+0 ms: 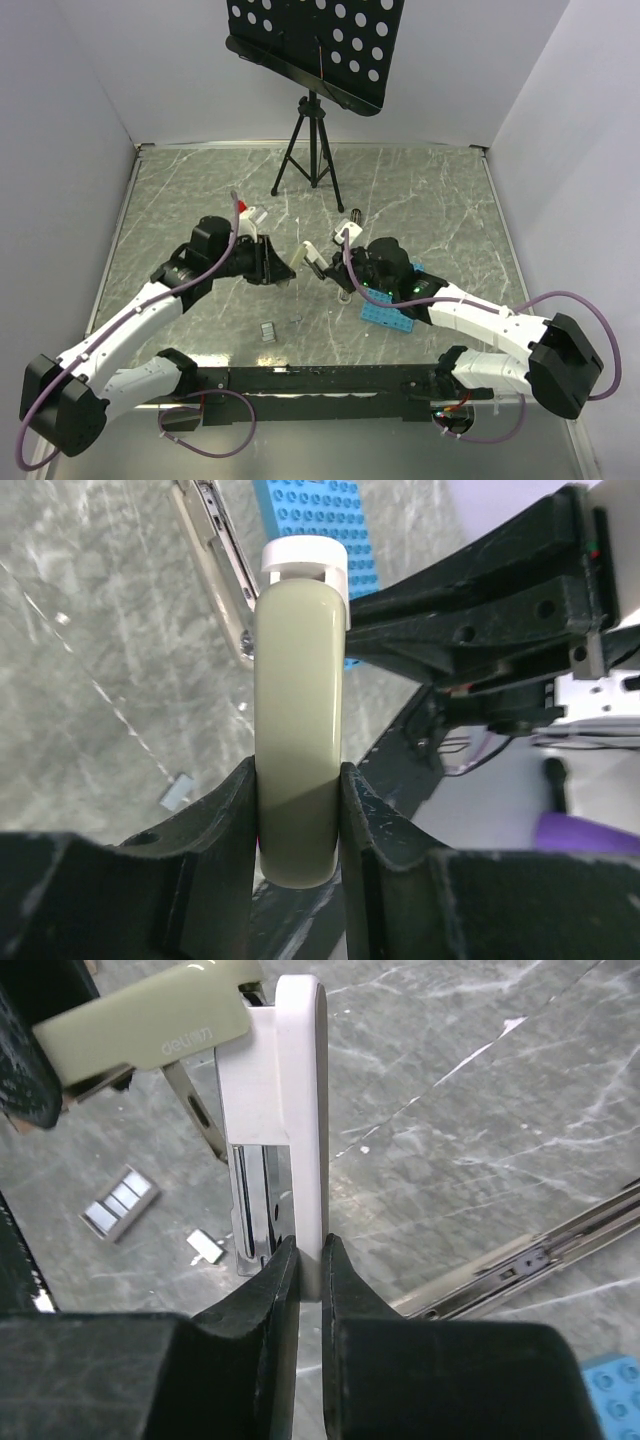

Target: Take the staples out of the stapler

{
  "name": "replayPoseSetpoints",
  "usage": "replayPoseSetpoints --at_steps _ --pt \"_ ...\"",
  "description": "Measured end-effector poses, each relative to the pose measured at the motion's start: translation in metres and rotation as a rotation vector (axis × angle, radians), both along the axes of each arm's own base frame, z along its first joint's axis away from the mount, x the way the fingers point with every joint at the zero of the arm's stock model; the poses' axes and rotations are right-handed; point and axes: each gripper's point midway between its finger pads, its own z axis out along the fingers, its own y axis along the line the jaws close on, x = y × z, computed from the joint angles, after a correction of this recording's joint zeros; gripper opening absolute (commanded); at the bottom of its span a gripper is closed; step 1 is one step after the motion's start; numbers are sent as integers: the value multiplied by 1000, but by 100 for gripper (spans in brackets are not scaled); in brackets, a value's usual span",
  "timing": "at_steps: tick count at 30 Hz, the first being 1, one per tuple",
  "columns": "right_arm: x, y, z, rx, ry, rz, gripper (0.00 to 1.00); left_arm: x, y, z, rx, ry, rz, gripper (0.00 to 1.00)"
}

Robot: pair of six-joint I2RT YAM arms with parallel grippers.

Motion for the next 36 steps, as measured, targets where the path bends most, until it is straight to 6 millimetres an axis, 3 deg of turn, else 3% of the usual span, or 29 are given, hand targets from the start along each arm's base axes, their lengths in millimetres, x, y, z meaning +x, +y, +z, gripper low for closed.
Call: replayPoseSetpoints --at_steps 7,11,19,27,36 --pt "14 -7 20 25 -110 26 0 17 2 29 92 -169 -37 1" --pt "17 -7 24 25 -148 39 0 25 4 35 143 -260 -48 1" --pt "12 -17 6 -44 -142 42 0 33 6 17 258 -365 -165 1" --pt "14 -28 26 -118 -295 77 0 31 4 18 292 -534 -307 1" --pt "28 -31 24 -296 -433 150 0 35 12 7 374 -652 -406 1"
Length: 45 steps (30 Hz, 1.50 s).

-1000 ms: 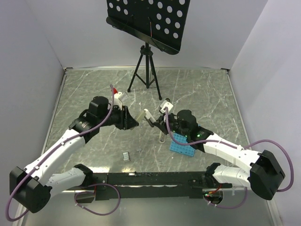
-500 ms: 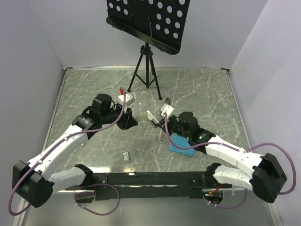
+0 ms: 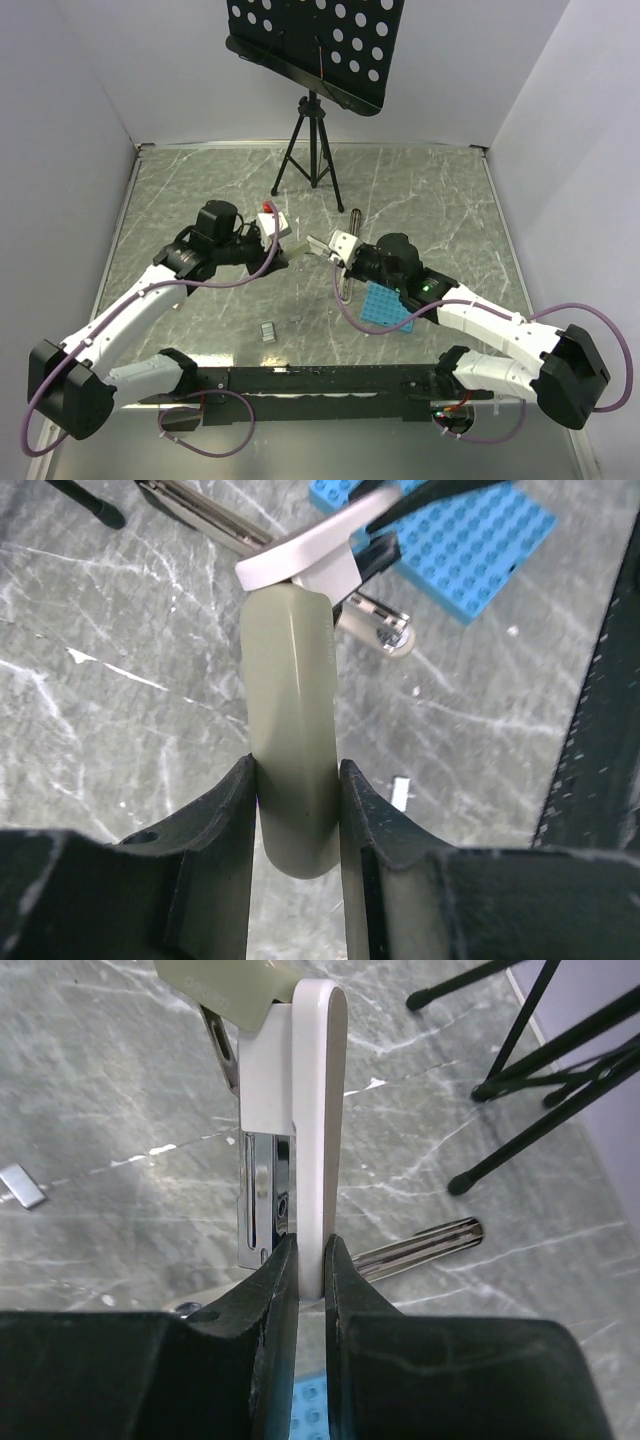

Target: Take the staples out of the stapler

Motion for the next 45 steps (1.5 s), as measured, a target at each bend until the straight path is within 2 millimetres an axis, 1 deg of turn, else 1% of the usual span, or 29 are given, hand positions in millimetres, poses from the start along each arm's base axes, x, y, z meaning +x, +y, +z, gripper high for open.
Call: replayPoseSetpoints --at_steps 4,13,21,26,30,32,37,41,45 --pt "3 3 7 -36 -91 52 0 5 3 -8 46 -38 -21 1" --pt "1 5 7 -89 -204 138 0 8 7 -30 109 -82 -48 1" --pt "-4 18 7 -49 -267 176 0 9 15 -39 123 -146 -6 1" --pt "0 28 -1 -46 -271 183 0 13 22 -50 171 -167 25 1" --pt "-1 28 -11 -52 -270 179 0 13 24 -57 221 -208 22 1" --pt "-1 27 -12 -54 -269 178 0 14 24 -58 235 -234 18 1" --pt "0 27 -7 -48 -283 174 0 19 26 -50 246 -305 36 1" --pt "0 29 -3 -28 -285 169 0 19 26 -45 240 -326 43 1" --pt "-6 34 -6 1 -239 148 0 16 28 -50 251 -301 43 1"
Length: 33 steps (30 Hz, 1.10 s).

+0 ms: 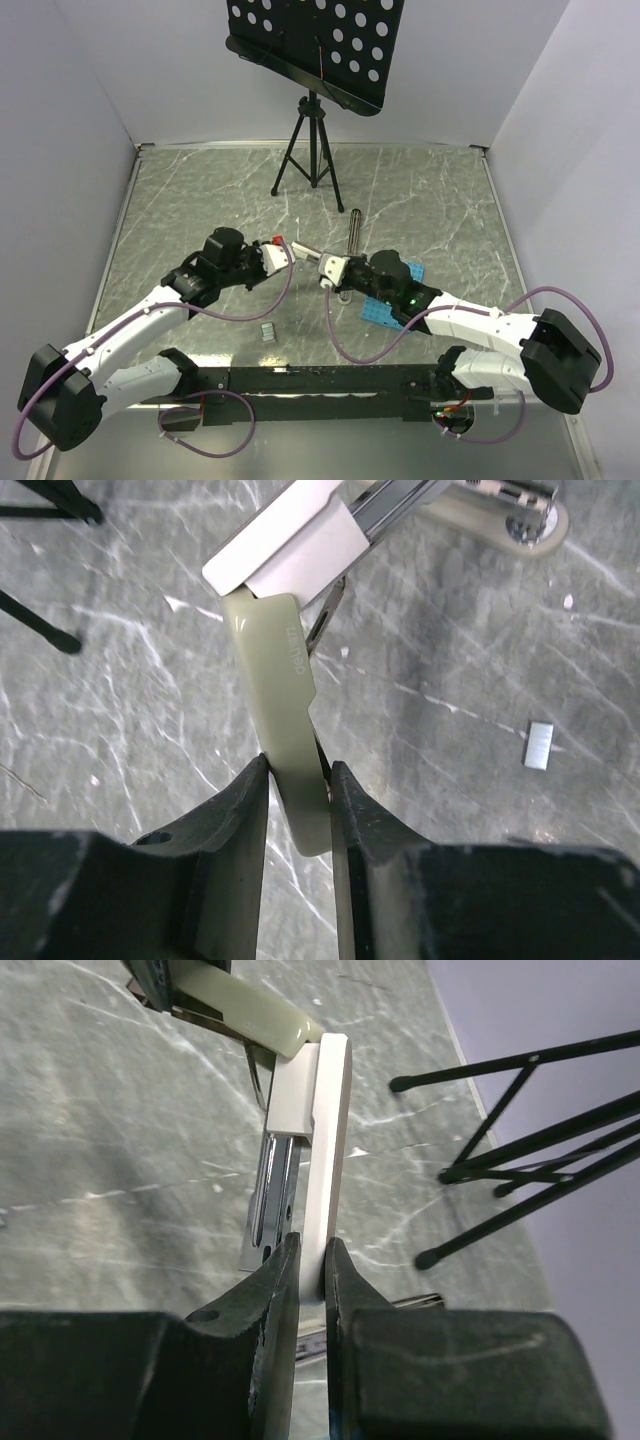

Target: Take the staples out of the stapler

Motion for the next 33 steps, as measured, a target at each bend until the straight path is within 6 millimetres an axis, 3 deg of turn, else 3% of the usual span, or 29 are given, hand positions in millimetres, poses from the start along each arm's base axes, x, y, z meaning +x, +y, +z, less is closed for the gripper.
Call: replayPoseSetpoints --at_steps 5,9,13,21,33 --pt "-12 8 -9 43 92 -10 0 -6 7 -13 29 60 27 3" --pt "-15 8 -20 88 204 -67 0 -5 6 -12 12 70 50 25" --pt "-16 11 -26 131 341 -125 0 -5 5 -12 -1 81 62 35" --pt "-28 17 -44 191 552 -196 0 -2 -1 -16 -10 96 50 41" --pt "-29 38 -51 252 756 -239 0 1 -2 -11 -59 112 105 47"
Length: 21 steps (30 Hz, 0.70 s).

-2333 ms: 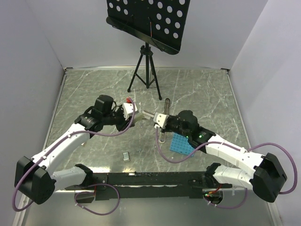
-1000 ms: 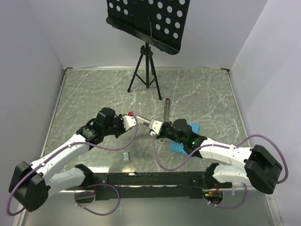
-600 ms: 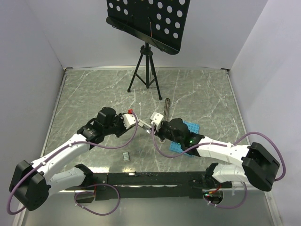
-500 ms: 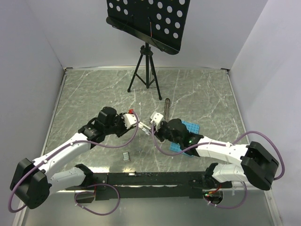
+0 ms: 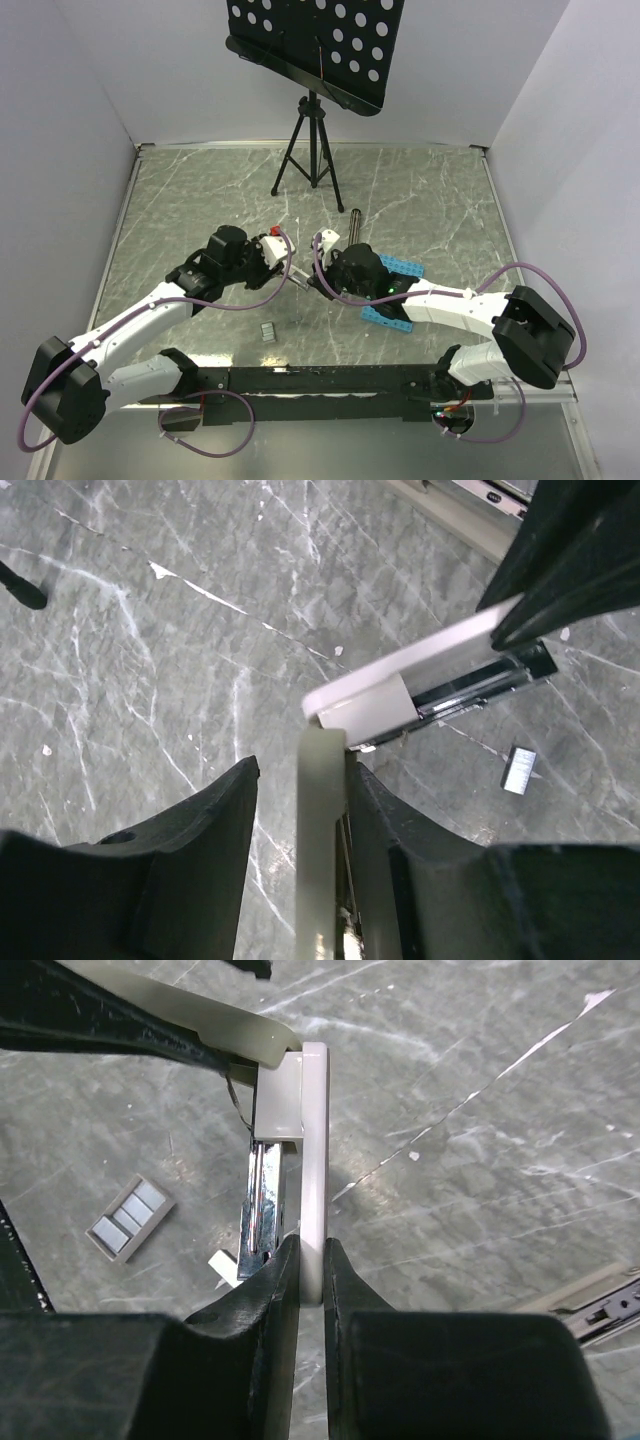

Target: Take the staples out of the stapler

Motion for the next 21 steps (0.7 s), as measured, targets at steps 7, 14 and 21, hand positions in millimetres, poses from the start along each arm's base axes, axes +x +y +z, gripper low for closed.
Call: replayPoseSetpoints --at_steps 7,14,21 --pt "9 -6 -7 9 52 -21 0 4 -4 15 -38 1 26 52" --pt "21 -25 -3 9 8 -28 0 17 -17 45 -99 117 109 61" --pt "16 -47 32 36 -207 37 0 29 -34 63 -107 277 151 63"
